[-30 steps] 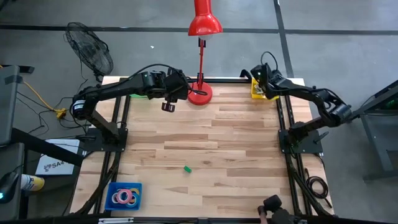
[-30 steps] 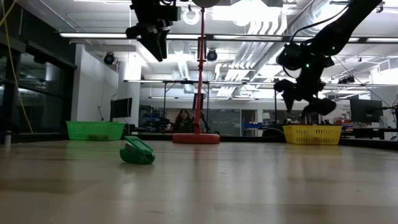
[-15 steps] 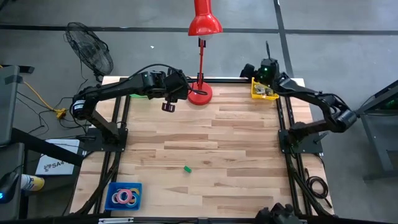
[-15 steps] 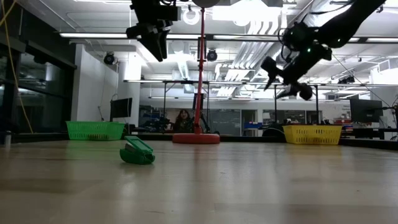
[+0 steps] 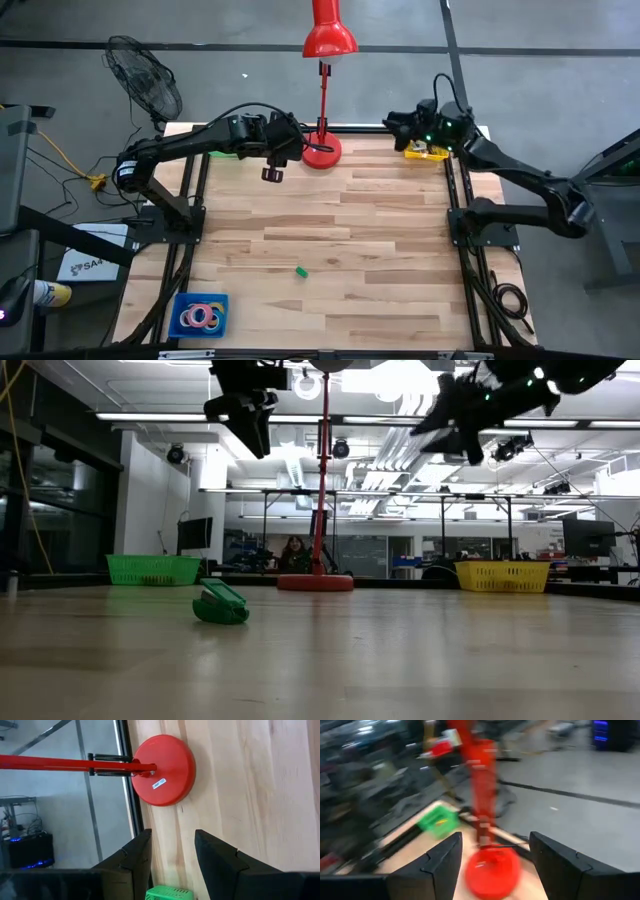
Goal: Pick and place Stapler, Stapler remover, tape
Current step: Put the green stapler into the green basket
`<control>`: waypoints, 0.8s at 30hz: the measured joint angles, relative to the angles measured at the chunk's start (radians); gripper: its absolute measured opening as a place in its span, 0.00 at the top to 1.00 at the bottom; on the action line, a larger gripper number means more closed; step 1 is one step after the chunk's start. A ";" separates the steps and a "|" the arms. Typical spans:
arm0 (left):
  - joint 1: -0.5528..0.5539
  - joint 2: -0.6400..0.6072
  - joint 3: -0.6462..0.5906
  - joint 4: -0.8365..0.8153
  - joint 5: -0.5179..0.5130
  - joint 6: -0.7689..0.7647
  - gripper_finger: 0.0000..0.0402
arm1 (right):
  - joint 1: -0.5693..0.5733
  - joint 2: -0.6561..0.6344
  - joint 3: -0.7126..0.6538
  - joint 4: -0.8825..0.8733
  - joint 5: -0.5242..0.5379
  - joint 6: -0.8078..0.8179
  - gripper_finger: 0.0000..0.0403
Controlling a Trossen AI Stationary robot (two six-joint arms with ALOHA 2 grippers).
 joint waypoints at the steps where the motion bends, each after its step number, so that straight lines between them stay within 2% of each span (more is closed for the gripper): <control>1: 0.000 0.000 0.000 0.000 0.000 -0.003 0.63 | 0.017 -0.018 0.000 -0.006 -0.021 -0.017 0.45; 4: 0.000 0.000 0.000 0.000 0.013 -0.008 0.63 | 0.077 -0.066 0.000 -0.042 -0.040 -0.049 0.45; 7: 0.000 0.000 0.000 0.000 0.014 -0.009 0.63 | 0.143 -0.101 0.000 -0.105 -0.012 -0.063 0.45; 12: 0.000 0.000 0.000 0.000 0.014 -0.009 0.63 | 0.271 -0.126 0.000 -0.180 0.116 -0.063 0.45; 16: 0.000 0.000 0.000 0.001 0.014 -0.009 0.63 | 0.376 -0.123 0.000 -0.182 0.228 -0.057 0.45; 21: 0.000 0.000 0.000 0.001 0.014 -0.009 0.63 | 0.497 -0.121 0.000 -0.180 0.317 -0.035 0.45; 24: 0.000 0.000 0.000 0.002 0.014 -0.008 0.63 | 0.554 -0.127 -0.052 -0.079 0.359 0.001 0.45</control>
